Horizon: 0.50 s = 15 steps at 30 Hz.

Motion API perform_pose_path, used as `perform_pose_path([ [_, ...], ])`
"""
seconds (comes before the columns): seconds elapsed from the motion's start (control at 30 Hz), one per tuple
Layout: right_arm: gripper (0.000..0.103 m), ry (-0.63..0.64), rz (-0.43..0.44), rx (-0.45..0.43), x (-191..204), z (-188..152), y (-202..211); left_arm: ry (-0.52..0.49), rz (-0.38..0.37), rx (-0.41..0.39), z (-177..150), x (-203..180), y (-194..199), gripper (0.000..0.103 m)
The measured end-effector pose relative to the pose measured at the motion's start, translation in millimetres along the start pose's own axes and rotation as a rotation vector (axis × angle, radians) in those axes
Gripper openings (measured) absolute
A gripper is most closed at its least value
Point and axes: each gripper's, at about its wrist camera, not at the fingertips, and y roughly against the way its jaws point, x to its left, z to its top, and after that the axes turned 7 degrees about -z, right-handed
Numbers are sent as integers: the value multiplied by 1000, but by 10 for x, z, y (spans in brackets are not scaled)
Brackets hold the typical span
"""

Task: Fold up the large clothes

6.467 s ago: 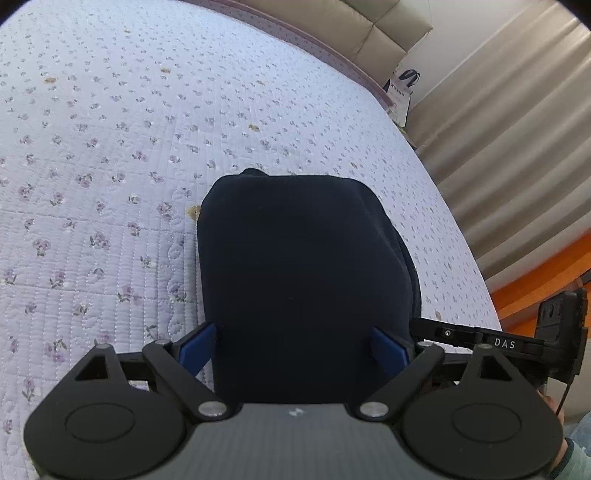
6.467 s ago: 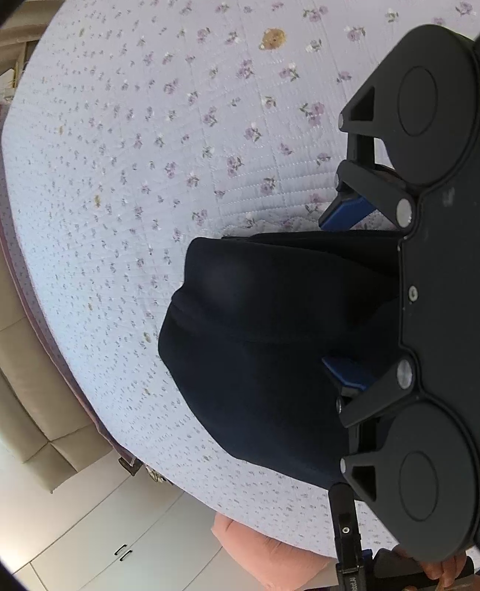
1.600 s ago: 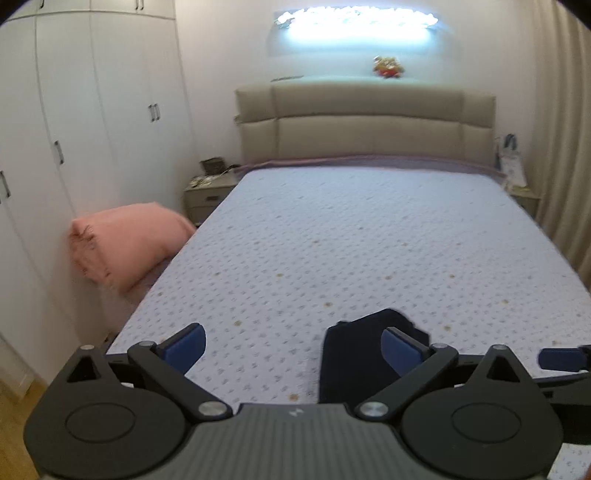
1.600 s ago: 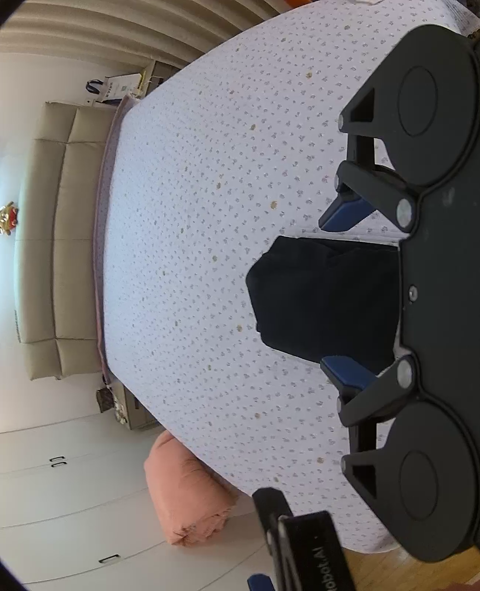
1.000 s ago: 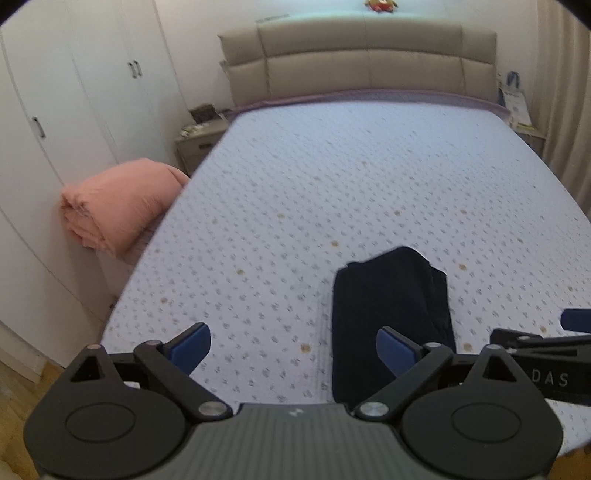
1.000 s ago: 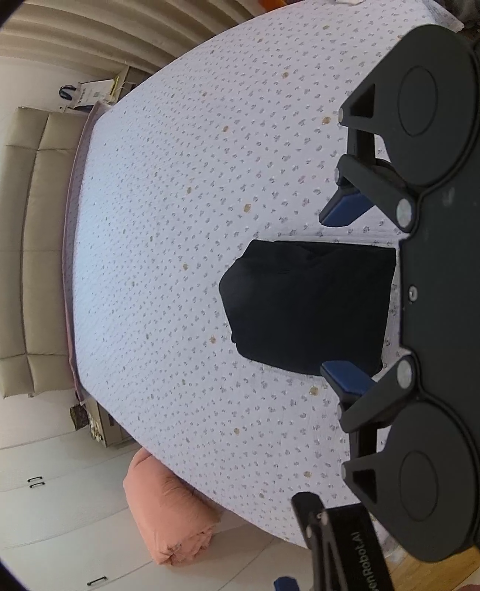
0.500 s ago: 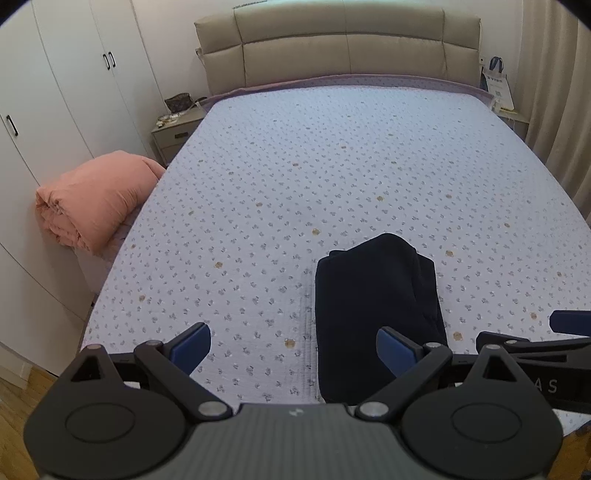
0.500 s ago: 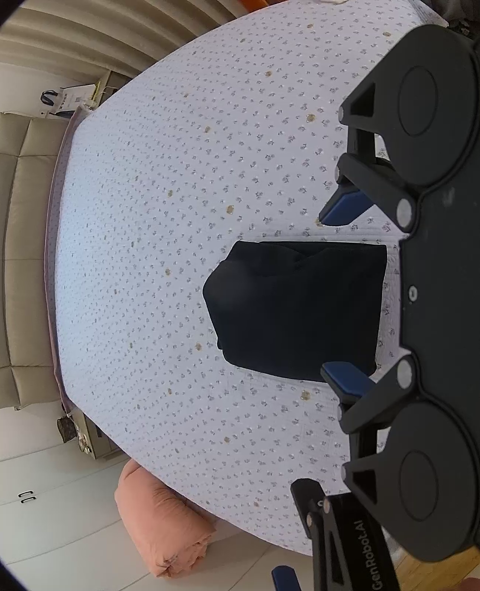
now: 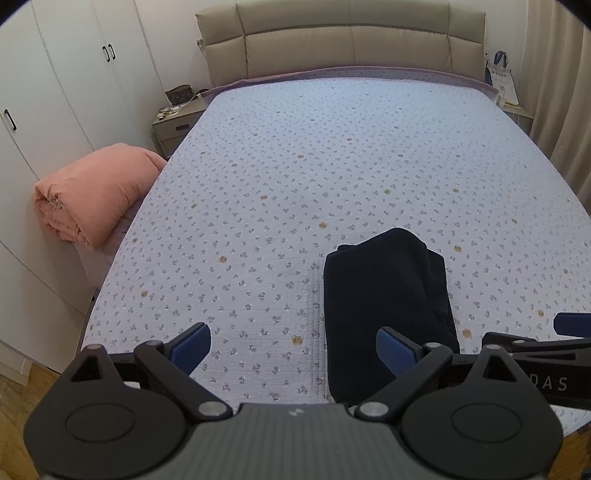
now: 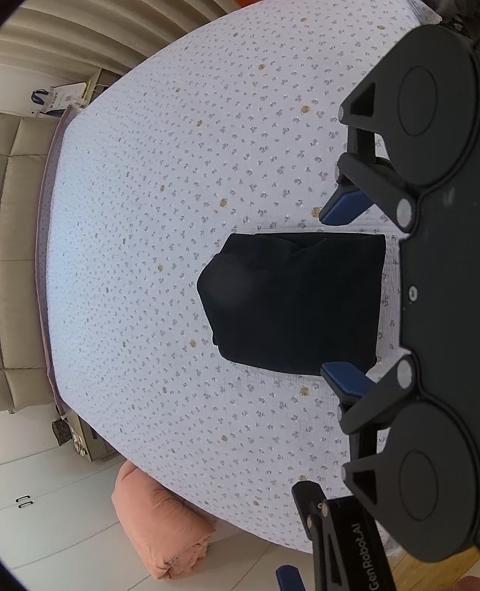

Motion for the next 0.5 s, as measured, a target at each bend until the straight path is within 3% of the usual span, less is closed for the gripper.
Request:
perform_pose_path([
  [0.5,96,-20,-7,38,113,14,-122,-18,-35,26,33,23,-132,98],
])
